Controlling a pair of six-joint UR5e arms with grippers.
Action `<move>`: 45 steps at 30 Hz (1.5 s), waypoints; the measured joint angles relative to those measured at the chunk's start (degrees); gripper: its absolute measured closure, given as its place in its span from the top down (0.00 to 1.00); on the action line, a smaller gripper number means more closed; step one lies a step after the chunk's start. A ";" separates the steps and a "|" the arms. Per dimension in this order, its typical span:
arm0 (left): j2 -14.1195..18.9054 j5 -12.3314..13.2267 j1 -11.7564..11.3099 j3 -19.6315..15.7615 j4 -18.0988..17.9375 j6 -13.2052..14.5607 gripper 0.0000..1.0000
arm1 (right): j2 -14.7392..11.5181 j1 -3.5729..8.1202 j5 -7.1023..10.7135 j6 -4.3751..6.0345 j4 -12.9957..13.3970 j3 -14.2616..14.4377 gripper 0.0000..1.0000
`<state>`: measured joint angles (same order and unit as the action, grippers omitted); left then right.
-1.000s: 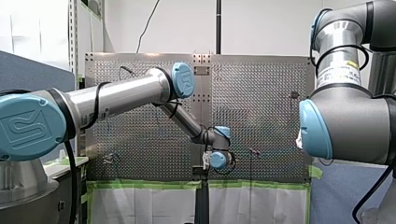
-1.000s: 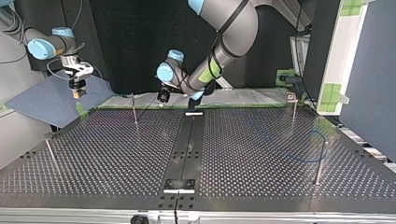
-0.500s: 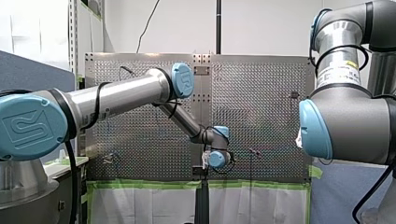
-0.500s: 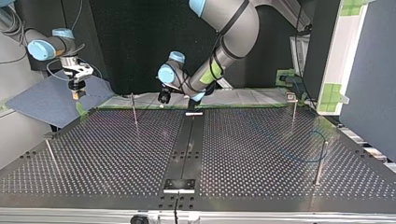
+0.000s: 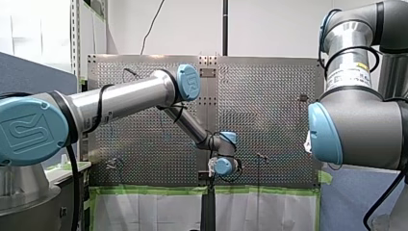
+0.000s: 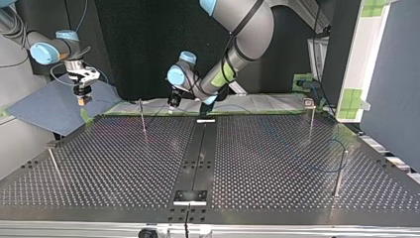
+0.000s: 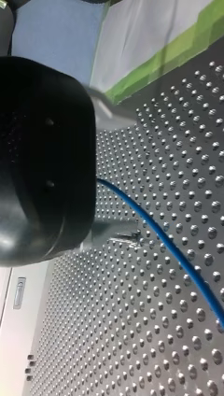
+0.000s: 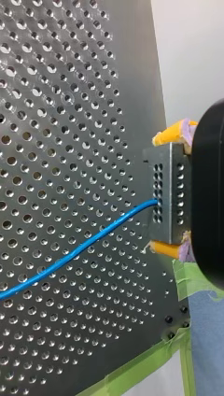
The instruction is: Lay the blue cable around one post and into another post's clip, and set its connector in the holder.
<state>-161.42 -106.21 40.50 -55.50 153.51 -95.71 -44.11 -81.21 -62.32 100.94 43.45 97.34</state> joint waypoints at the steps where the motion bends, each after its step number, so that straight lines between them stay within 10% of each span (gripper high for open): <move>1: 0.00 -0.11 0.11 0.00 0.07 -0.04 1.00 | 0.00 -0.01 0.00 0.00 -0.03 0.00 0.00; 23: 7.84 0.13 3.26 -8.87 -0.82 1.26 1.00 | 0.01 -1.66 -0.46 -2.30 -3.84 0.01 0.00; 45: 8.11 5.39 5.69 -13.41 -1.09 0.63 1.00 | 0.11 -2.14 -0.51 -1.98 -3.76 0.03 0.00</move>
<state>-153.31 -100.82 46.19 -68.92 152.42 -95.08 -44.00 -83.35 -62.84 98.96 39.70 97.37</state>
